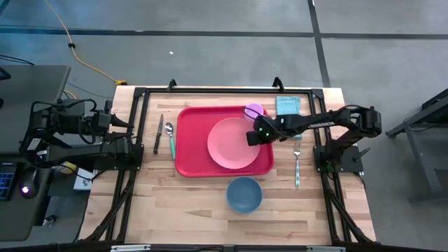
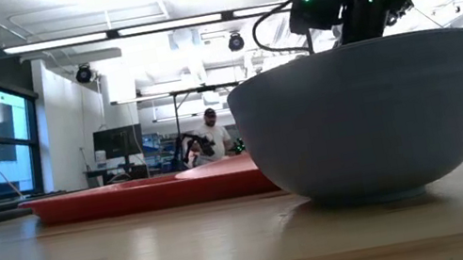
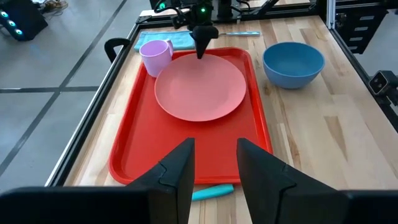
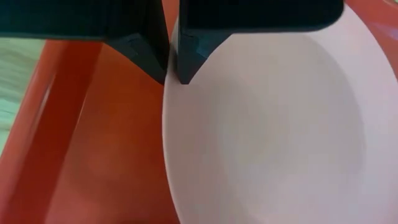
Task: Set up tray
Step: Put the pink plate on the tray, then put the blue bowl on the pink plate on the tray
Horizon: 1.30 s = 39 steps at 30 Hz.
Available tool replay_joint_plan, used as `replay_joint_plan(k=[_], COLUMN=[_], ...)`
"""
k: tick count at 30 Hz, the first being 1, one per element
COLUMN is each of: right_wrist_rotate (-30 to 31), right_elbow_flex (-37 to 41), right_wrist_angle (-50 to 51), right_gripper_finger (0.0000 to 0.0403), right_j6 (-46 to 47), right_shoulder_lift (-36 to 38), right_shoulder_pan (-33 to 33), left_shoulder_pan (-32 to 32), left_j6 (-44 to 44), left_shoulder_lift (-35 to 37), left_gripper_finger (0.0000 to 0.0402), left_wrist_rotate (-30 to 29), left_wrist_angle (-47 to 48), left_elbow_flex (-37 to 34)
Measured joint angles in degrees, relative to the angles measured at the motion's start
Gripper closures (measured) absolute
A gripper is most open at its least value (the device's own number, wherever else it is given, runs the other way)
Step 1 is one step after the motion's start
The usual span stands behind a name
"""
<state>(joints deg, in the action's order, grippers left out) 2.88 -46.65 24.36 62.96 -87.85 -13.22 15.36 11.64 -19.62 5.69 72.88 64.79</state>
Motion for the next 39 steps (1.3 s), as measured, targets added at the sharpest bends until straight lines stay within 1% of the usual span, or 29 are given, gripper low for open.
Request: replay_joint_plan(k=[9,12,16,25,30,34,39], right_wrist_rotate=[-2.1,-1.7,-1.3,-1.9,-2.8,-2.3,-2.8], right_elbow_flex=[0.0,0.0,0.0,0.0,0.0,0.0,0.0], right_wrist_angle=[-1.7,-2.8,-2.7,-3.8,-3.5,-3.5,-3.4], right_gripper_finger=[0.0402,0.0394,0.0367,0.027,0.0227,0.0212,0.0215], right_j6=[-2.3,-3.0,-4.0,-5.0,-5.4,-5.6,-6.6], right_shoulder_lift=[0.0,0.0,-0.1,-0.1,0.4,2.8,8.7], right_shoulder_pan=[-2.2,-2.2,-2.2,-2.2,-2.2,-2.2,-2.1], left_shoulder_pan=[0.0,0.0,0.0,0.0,0.0,0.0,0.0], left_j6=[0.0,0.0,0.0,0.0,0.0,0.0,0.0], left_shoulder_lift=[0.0,0.0,0.0,0.0,0.0,0.0,0.0], left_gripper_finger=[0.025,0.025,0.025,0.025,0.025,0.025,0.025], left_wrist_rotate=[0.0,0.0,0.0,0.0,0.0,0.1,0.1], left_wrist_angle=[0.0,0.0,0.0,0.0,0.0,0.0,0.0], left_elbow_flex=[0.0,0.0,0.0,0.0,0.0,0.0,0.0])
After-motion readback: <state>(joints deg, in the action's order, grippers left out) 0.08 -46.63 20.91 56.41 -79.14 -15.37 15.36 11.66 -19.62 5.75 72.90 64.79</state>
